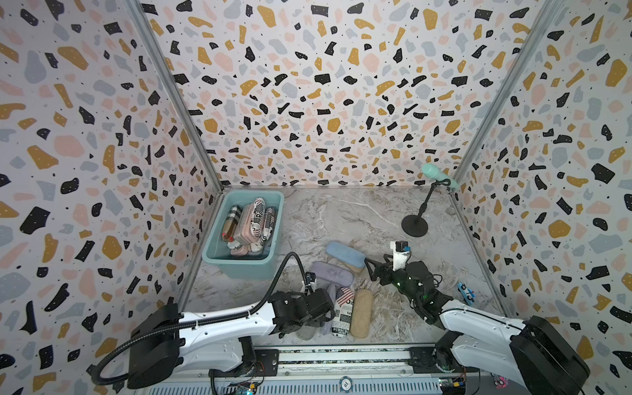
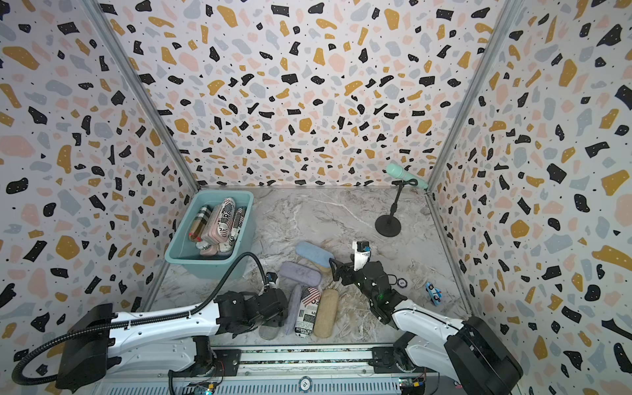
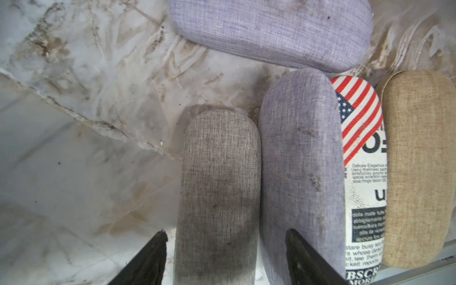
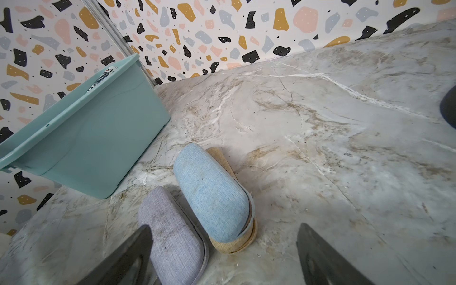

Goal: Put the glasses cases into the storage boxes
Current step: Move the glasses case to the center of the board.

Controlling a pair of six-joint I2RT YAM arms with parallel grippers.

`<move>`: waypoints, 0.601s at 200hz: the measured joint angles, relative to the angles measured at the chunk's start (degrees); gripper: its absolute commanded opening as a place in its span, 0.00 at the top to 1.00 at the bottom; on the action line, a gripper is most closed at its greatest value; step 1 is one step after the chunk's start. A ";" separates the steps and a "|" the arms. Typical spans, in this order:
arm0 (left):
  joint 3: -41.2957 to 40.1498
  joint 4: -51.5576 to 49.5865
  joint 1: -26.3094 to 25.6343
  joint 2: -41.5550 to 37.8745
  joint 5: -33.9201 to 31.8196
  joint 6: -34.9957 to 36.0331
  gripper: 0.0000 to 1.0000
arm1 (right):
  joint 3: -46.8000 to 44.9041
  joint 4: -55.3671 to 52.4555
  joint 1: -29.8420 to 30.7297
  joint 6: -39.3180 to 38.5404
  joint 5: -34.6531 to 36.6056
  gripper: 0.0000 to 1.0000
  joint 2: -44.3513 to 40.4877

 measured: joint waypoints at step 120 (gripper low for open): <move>-9.77 5.22 -0.02 -5.90 -3.69 -7.54 0.36 | 0.02 -0.35 0.00 0.31 0.00 0.09 0.15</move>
